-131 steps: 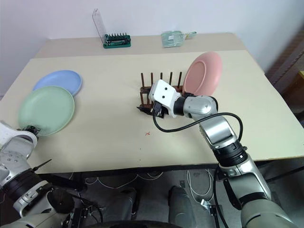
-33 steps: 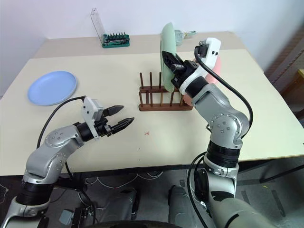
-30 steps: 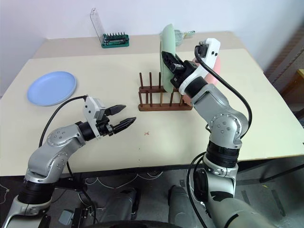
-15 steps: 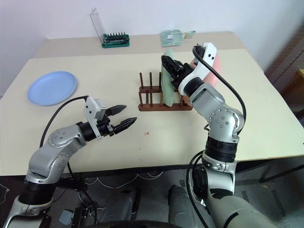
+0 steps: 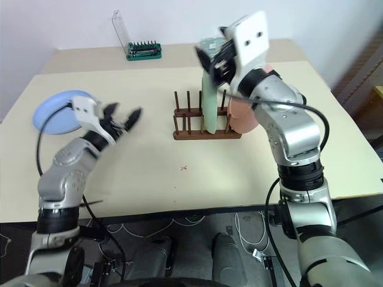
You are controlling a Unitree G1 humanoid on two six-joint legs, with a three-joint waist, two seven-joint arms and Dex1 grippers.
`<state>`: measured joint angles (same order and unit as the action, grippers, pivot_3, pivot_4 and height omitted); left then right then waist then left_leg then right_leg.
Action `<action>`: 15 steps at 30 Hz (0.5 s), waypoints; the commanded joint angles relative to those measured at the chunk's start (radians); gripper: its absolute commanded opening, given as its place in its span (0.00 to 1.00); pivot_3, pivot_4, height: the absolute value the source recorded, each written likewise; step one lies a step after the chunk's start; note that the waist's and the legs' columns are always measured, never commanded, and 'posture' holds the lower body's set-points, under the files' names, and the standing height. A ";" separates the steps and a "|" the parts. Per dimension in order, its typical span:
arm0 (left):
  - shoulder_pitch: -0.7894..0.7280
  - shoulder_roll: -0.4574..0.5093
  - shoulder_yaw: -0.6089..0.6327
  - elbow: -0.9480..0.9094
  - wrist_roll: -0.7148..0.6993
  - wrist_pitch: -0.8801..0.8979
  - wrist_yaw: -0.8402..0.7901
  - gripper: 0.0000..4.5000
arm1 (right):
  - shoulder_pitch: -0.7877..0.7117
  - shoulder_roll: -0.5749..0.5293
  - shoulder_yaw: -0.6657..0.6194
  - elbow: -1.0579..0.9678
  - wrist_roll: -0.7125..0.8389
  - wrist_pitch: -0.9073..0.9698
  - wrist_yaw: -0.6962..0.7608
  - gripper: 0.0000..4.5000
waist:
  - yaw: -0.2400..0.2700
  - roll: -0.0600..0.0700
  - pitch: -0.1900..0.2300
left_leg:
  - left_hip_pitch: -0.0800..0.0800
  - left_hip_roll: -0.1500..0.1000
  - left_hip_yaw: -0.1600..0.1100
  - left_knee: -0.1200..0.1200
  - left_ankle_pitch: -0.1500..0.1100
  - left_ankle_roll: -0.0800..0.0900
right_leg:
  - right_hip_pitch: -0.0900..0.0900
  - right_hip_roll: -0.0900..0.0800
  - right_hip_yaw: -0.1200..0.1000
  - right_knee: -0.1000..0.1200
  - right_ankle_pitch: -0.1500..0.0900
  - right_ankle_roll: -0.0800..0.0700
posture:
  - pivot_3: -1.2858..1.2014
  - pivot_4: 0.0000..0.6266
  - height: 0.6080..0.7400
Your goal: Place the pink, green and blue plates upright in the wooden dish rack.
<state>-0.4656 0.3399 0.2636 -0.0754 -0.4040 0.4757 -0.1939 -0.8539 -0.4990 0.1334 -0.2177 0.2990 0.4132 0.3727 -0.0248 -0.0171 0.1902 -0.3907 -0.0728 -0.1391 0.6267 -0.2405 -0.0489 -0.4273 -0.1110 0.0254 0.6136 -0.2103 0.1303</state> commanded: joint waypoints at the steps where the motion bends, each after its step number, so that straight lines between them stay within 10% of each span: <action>1: -0.094 0.007 0.178 0.117 0.029 0.014 0.248 0.99 | -0.026 -0.012 0.108 -0.031 -0.132 -0.166 0.111 0.75 | -0.004 0.000 0.000 | 0.000 0.000 0.000 0.000 0.000 0.000 | 0.000 0.000 0.000 0.000 0.000 0.000 | 0.52 0.24 1.00; 6: -0.161 0.041 0.371 0.271 0.021 0.107 0.504 0.99 | -0.010 0.023 0.156 0.024 -0.203 -0.269 0.177 0.75 | 0.004 -0.002 0.000 | 0.000 -0.001 0.000 0.001 0.000 0.000 | 0.000 -0.001 0.000 -0.001 0.000 0.000 | 0.52 0.24 1.00; 15: -0.252 0.114 0.477 0.550 -0.073 0.206 0.468 0.99 | 0.054 0.042 0.205 0.067 -0.319 -0.391 0.252 0.75 | 0.012 -0.006 -0.001 | -0.001 -0.002 -0.002 0.001 0.001 -0.001 | 0.001 -0.001 -0.001 0.000 0.000 0.000 | 0.52 0.24 1.00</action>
<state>-0.6859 0.4288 0.7305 0.4341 -0.4527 0.6785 0.2995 -0.7971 -0.4627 0.3466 -0.1446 -0.0058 0.0511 0.6166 -0.0131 -0.0232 0.1891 -0.3914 -0.0746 -0.1411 0.6277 -0.2399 -0.0502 -0.4266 -0.1122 0.0242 0.6136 -0.2100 0.1305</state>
